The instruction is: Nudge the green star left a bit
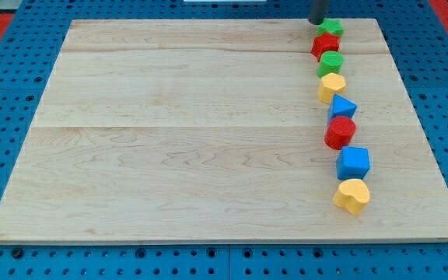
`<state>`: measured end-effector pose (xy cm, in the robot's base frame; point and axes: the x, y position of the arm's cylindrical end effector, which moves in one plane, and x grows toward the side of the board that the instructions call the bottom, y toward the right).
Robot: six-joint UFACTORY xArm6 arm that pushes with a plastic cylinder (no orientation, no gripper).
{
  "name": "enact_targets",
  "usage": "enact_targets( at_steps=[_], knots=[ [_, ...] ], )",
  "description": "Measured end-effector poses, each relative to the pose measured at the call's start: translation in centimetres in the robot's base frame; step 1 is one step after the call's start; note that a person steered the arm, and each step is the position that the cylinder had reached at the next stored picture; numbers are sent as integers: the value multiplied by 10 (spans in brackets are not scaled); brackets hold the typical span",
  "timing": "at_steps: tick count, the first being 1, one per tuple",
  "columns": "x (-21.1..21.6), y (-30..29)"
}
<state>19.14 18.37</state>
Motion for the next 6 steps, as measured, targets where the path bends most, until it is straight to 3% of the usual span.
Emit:
enact_targets(
  at_steps=[1,3,4,6],
  knots=[
    [0,-5],
    [20,72],
    [30,10],
    [53,13]
  ],
)
